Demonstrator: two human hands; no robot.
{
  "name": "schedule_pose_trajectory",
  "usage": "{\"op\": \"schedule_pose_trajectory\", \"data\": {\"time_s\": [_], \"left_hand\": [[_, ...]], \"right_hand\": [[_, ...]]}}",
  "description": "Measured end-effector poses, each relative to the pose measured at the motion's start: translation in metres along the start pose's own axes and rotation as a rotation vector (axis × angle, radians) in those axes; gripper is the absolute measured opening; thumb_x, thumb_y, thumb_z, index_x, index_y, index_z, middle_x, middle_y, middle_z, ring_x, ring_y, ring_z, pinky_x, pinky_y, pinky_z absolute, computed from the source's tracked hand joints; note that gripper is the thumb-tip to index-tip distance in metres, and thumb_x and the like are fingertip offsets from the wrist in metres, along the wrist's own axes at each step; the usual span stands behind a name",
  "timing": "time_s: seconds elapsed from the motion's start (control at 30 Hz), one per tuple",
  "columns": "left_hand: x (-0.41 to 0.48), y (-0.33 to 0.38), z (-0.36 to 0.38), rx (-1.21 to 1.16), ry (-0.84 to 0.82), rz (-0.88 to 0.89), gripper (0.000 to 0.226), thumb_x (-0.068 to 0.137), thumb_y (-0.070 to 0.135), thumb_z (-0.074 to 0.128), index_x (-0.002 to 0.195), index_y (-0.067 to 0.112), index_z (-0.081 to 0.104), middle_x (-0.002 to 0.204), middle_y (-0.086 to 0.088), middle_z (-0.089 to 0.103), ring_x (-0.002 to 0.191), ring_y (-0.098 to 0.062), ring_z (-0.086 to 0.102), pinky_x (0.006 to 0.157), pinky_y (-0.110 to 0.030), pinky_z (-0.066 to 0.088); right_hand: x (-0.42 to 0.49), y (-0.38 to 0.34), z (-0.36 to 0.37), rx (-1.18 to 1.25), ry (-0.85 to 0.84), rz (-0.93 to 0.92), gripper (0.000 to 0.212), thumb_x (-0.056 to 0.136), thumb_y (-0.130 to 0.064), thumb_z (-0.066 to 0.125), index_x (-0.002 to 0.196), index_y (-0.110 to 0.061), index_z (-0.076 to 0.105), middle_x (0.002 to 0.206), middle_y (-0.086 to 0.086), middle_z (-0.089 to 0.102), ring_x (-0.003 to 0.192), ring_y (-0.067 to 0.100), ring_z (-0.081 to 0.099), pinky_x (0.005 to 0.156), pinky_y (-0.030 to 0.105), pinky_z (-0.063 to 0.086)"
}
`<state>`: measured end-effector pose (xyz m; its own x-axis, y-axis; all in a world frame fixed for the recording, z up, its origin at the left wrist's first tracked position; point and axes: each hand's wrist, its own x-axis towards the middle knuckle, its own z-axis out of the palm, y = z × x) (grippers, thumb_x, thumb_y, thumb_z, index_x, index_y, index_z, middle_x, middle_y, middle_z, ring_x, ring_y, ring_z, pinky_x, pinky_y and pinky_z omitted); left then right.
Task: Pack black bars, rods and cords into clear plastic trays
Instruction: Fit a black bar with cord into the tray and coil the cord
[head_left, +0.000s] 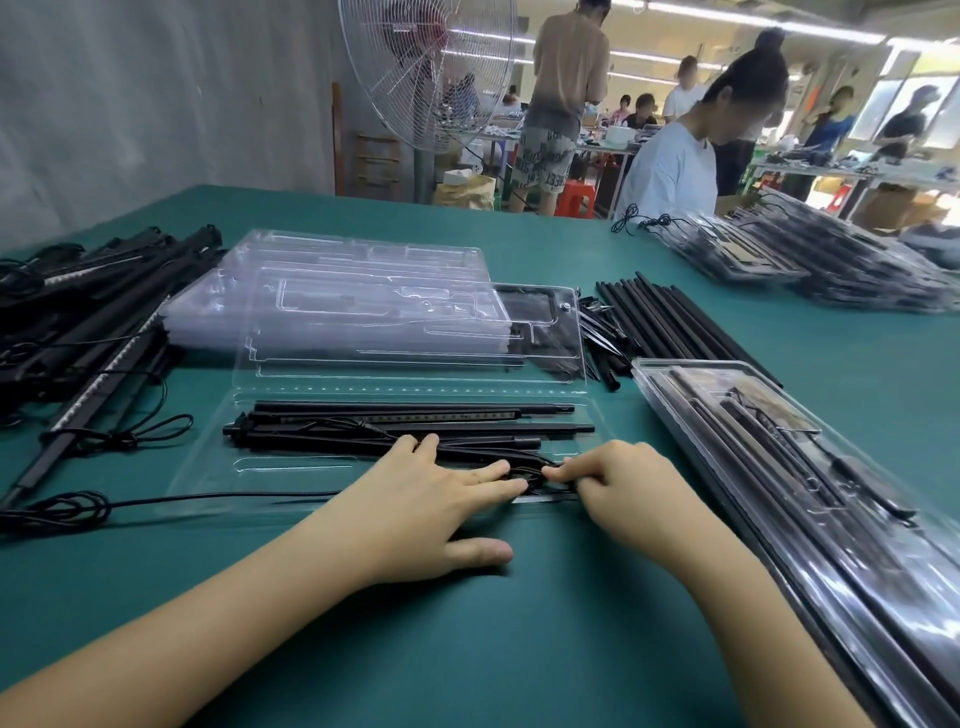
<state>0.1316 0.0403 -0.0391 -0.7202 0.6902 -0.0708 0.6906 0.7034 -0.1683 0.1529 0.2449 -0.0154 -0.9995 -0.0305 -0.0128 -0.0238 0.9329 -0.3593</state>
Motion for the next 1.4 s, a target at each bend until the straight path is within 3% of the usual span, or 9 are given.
{"op": "schedule_pose_trajectory", "data": {"time_s": [0.1, 0.23, 0.33, 0.5, 0.7, 0.97, 1.13, 1.27, 1.4], "left_hand": [[0.0, -0.001, 0.001, -0.001, 0.004, 0.0, 0.07, 0.081, 0.078, 0.012, 0.144, 0.051, -0.004, 0.154, 0.023, 0.003, 0.135, -0.038, 0.026, 0.102, -0.042, 0.024], [-0.001, 0.0, 0.002, 0.004, 0.016, 0.002, 0.072, 0.081, 0.078, 0.012, 0.145, 0.049, -0.004, 0.155, 0.022, 0.004, 0.135, -0.038, 0.026, 0.103, -0.043, 0.022], [0.0, 0.0, 0.001, -0.001, 0.023, 0.003, 0.073, 0.081, 0.079, 0.011, 0.146, 0.048, -0.002, 0.155, 0.021, 0.007, 0.128, -0.035, 0.034, 0.099, -0.042, 0.026], [-0.004, -0.003, -0.001, -0.013, 0.033, 0.022, 0.073, 0.08, 0.077, 0.004, 0.146, 0.047, -0.003, 0.155, 0.021, 0.006, 0.107, -0.025, 0.04, 0.091, -0.038, 0.026], [-0.005, -0.002, 0.0, -0.022, 0.05, 0.015, 0.074, 0.079, 0.075, -0.001, 0.146, 0.046, -0.005, 0.155, 0.021, 0.004, 0.111, -0.027, 0.04, 0.095, -0.039, 0.024], [-0.006, 0.001, 0.005, -0.017, 0.055, -0.015, 0.067, 0.085, 0.073, 0.006, 0.144, 0.049, -0.011, 0.155, 0.022, -0.004, 0.14, -0.04, 0.015, 0.107, -0.044, 0.013], [-0.005, 0.0, 0.006, -0.029, 0.048, -0.002, 0.068, 0.083, 0.073, 0.005, 0.144, 0.049, -0.01, 0.155, 0.022, -0.005, 0.145, -0.031, 0.001, 0.112, -0.046, 0.005], [-0.005, 0.0, 0.003, -0.043, 0.095, 0.062, 0.073, 0.084, 0.069, 0.006, 0.15, 0.037, 0.002, 0.158, 0.013, 0.006, 0.146, -0.014, -0.002, 0.115, -0.035, -0.002], [-0.003, 0.01, -0.002, -0.03, 0.215, 0.122, 0.073, 0.091, 0.057, 0.018, 0.146, 0.011, 0.031, 0.15, -0.007, 0.034, 0.138, -0.022, 0.026, 0.114, -0.03, 0.017]], "right_hand": [[0.0, -0.002, 0.003, 0.005, 0.072, 0.037, 0.042, 0.083, -0.014, 0.043, 0.097, -0.043, 0.071, 0.107, -0.009, 0.069, 0.069, 0.012, 0.05, 0.058, 0.02, 0.036], [0.0, -0.006, 0.006, 0.041, 0.152, 0.032, 0.016, 0.083, -0.035, 0.062, 0.095, -0.038, 0.071, 0.094, -0.012, 0.071, 0.095, 0.011, 0.062, 0.076, 0.022, 0.045], [0.002, -0.012, 0.011, -0.02, 0.225, 0.075, 0.017, 0.081, -0.044, 0.066, 0.088, -0.03, 0.071, 0.088, -0.006, 0.07, 0.091, 0.02, 0.062, 0.071, 0.026, 0.044], [0.008, -0.015, 0.015, 0.018, 0.234, 0.149, 0.015, 0.081, -0.038, 0.068, 0.082, -0.025, 0.061, 0.089, -0.002, 0.065, 0.086, 0.022, 0.058, 0.068, 0.028, 0.041], [0.011, -0.009, 0.02, 0.178, 0.225, 0.103, 0.018, 0.08, -0.026, 0.072, 0.082, -0.02, 0.055, 0.088, -0.003, 0.061, 0.085, 0.017, 0.056, 0.074, 0.03, 0.047], [0.019, -0.002, 0.016, 0.257, 0.174, 0.128, 0.022, 0.073, -0.024, 0.079, 0.078, -0.016, 0.06, 0.086, 0.001, 0.06, 0.08, 0.015, 0.054, 0.063, 0.023, 0.034], [0.021, 0.0, 0.016, 0.258, 0.168, 0.096, 0.021, 0.074, -0.024, 0.079, 0.074, -0.015, 0.06, 0.087, 0.002, 0.059, 0.079, 0.014, 0.053, 0.055, 0.018, 0.032], [0.02, 0.003, 0.016, 0.277, 0.162, 0.082, 0.024, 0.073, -0.025, 0.079, 0.069, -0.02, 0.056, 0.08, -0.004, 0.058, 0.073, 0.009, 0.051, 0.055, 0.011, 0.033], [0.02, 0.005, 0.016, 0.309, 0.162, 0.07, 0.027, 0.07, -0.024, 0.082, 0.065, -0.022, 0.055, 0.075, -0.005, 0.061, 0.071, 0.008, 0.055, 0.059, 0.015, 0.039]]}}
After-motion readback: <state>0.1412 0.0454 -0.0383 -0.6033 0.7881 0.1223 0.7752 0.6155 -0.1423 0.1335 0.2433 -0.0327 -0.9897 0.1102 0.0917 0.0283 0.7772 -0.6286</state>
